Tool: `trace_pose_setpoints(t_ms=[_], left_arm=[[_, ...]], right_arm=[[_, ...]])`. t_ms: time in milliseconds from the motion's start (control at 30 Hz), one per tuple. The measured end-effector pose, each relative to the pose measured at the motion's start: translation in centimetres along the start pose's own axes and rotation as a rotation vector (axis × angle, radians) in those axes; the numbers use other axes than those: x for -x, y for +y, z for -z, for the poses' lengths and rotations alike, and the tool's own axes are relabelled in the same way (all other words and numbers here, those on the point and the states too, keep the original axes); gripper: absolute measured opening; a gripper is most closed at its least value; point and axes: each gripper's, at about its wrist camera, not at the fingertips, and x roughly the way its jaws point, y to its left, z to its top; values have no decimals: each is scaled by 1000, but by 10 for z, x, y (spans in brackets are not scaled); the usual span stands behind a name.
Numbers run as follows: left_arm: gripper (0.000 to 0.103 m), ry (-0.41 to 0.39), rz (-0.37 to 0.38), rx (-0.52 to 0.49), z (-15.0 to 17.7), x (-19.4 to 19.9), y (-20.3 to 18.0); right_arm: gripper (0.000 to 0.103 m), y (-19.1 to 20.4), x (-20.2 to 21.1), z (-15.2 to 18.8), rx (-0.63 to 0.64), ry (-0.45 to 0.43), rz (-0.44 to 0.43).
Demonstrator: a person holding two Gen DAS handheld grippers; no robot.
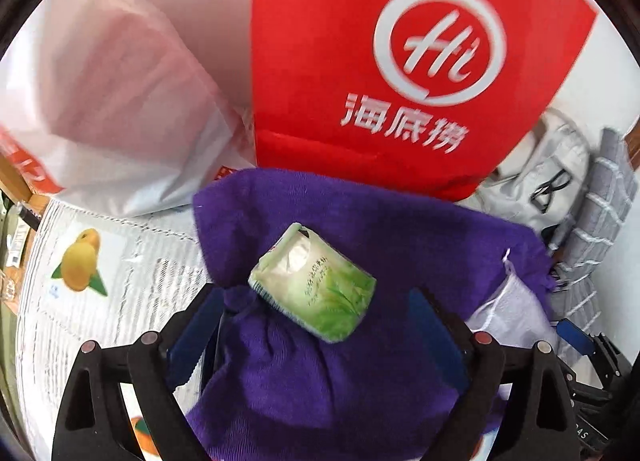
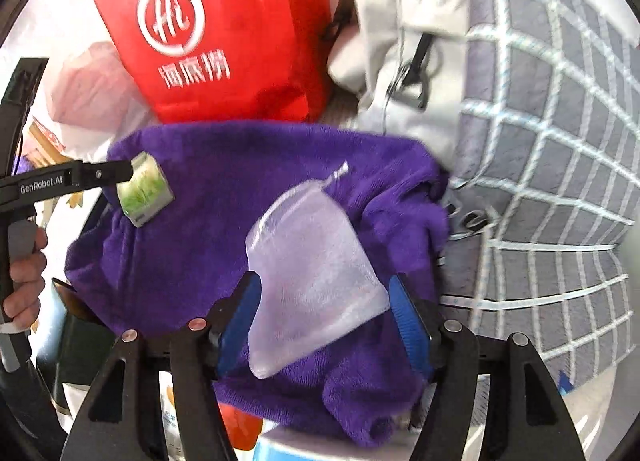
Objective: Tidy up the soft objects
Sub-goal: 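Grasp the yellow pouch with black straps with the right tool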
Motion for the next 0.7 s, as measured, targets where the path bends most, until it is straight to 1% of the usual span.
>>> trace_pose_setpoints(t_ms=[67,133,167,233,300,367,467,567,700], left_arm=[[94,-28,22,7,8,16,3],[92,-47,54,-7,18,34,8],[92,-63,69,-15,24,44,9],[92,-92,72,-17,36,64,13],[92,-108,85,-12,46,79,17],[92,-106,90,-9,57,91,21],[92,-108,86,-17,72,108,27],[92,-124,81,-11,96,127,31],[92,-150,54,-14,122,143,35]], right_arm=[[66,0,16,3,-15,-47,5],[66,1,32,10,-35,-82,-7],[66,3,38,13,-41,-89,-12],[66,8,50,22,-49,-103,-6],[66,13,61,32,-47,-89,-29],[66,19,66,41,-48,-79,-48],[66,31,78,62,-38,-72,-52],[66,39,91,83,-38,-59,-65],[66,52,106,113,-26,-38,-65]])
